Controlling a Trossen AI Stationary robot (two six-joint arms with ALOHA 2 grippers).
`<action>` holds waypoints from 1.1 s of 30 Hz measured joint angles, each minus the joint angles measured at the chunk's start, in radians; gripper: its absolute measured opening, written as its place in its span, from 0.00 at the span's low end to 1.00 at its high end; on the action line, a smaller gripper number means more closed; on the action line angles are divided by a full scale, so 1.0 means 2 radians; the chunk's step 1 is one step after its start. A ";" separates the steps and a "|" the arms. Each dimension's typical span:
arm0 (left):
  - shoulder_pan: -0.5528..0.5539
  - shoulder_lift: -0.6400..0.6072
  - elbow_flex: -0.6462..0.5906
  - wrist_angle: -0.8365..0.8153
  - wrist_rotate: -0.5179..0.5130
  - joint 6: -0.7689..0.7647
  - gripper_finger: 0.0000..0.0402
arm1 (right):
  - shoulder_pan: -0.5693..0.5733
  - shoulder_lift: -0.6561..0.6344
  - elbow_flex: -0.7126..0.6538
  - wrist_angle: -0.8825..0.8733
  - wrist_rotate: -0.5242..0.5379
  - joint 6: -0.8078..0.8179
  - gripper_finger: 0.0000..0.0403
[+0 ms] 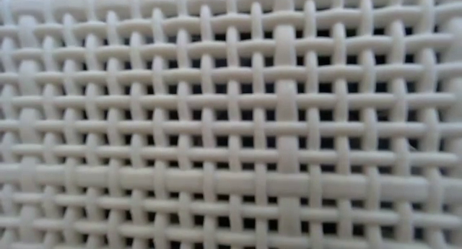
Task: Sort clothes
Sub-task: Return to Home Position
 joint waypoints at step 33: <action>0.124 0.000 -0.019 0.026 0.060 -0.001 0.47 | -0.099 -0.016 -0.007 -0.046 -0.009 -0.025 0.24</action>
